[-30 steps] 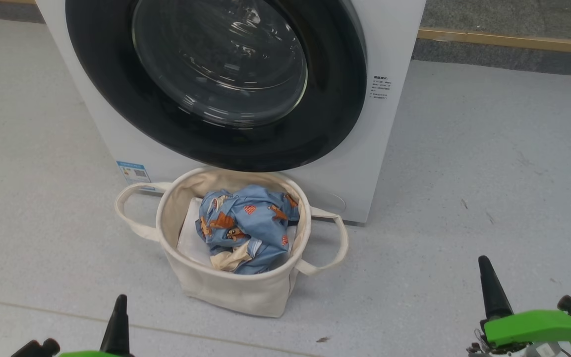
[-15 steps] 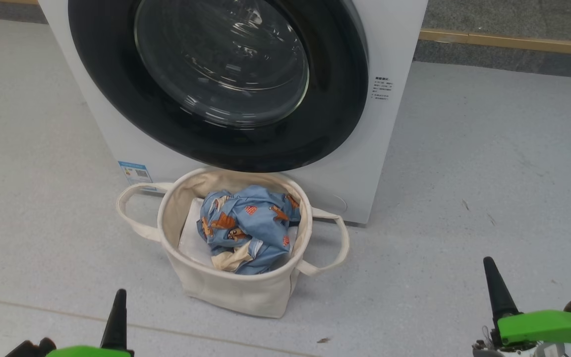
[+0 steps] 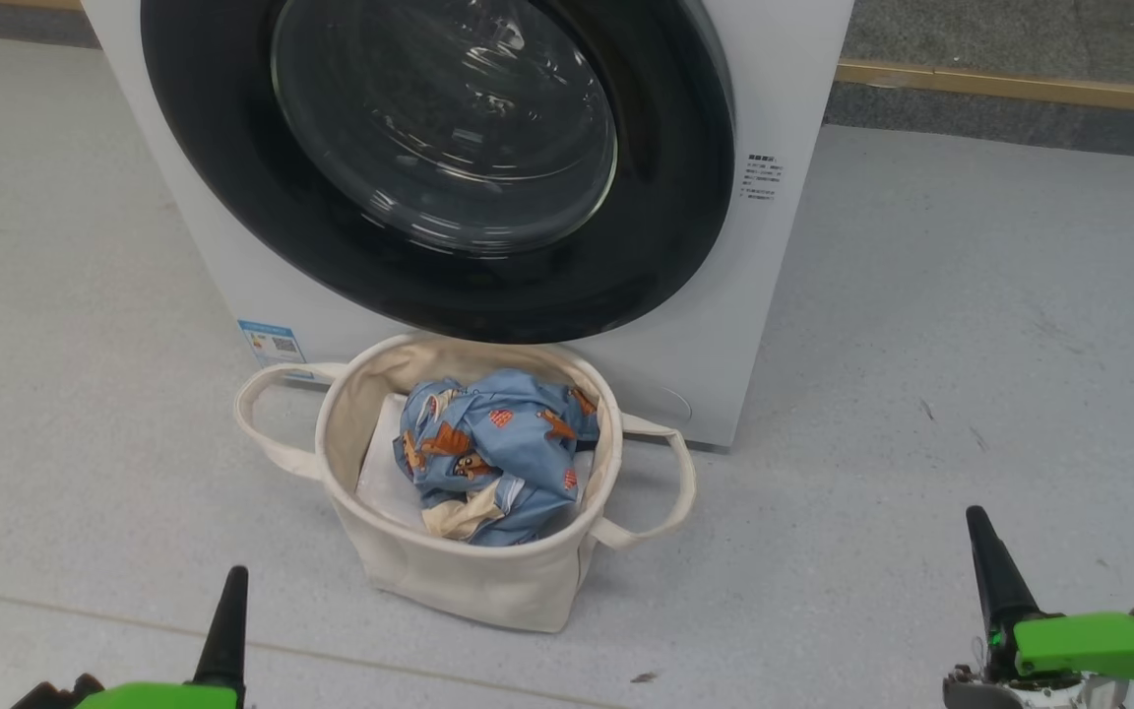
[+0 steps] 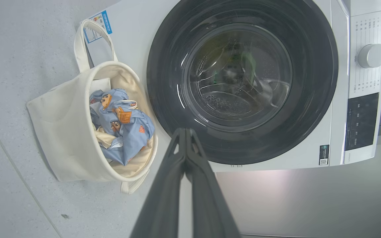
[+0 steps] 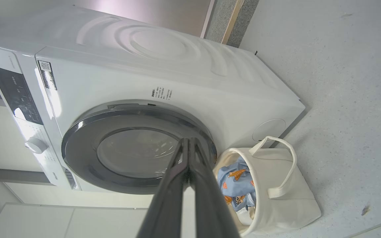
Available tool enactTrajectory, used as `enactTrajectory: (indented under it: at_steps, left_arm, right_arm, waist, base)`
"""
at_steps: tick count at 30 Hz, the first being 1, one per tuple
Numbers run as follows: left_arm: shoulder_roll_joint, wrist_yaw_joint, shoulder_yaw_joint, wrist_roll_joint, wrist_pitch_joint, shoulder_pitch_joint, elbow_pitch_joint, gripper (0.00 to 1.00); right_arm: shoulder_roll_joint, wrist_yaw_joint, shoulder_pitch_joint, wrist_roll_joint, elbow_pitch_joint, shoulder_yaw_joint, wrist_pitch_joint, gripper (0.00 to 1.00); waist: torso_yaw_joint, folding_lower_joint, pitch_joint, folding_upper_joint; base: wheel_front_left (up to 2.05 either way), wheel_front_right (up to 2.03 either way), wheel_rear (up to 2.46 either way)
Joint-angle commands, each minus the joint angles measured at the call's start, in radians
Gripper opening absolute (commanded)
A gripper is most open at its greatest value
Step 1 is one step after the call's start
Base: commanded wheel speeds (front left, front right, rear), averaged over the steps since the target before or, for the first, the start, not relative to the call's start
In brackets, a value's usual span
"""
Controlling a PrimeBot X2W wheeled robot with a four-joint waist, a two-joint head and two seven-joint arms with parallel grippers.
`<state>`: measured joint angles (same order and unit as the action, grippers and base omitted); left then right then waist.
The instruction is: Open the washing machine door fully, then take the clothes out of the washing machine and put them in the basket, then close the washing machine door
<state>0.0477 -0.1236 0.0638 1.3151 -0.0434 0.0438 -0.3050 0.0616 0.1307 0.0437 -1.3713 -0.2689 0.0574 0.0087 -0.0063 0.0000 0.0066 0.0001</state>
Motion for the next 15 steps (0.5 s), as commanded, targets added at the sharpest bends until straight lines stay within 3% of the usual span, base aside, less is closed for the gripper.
enactTrajectory:
  at_steps: [1, 15]
  left_arm:
    - [0.004, -0.006, 0.033, 0.033, -0.009, 0.05, 0.039, 0.0]
    - [0.003, -0.007, 0.045, 0.204, -0.049, 0.06, 0.053, 0.0]
  right_arm:
    - [0.015, 0.0, 0.053, -0.032, 0.029, -0.009, 0.011, 0.0]
    - [0.015, 0.0, 0.058, -0.186, 0.027, 0.011, 0.054, 0.0]
  waist:
    - [0.0, 0.0, 0.0, -0.0001]
    - [0.004, 0.0, -0.002, -0.0001]
  base:
    - [0.0, 0.0, 0.0]
    - [0.0, 0.0, 0.0]
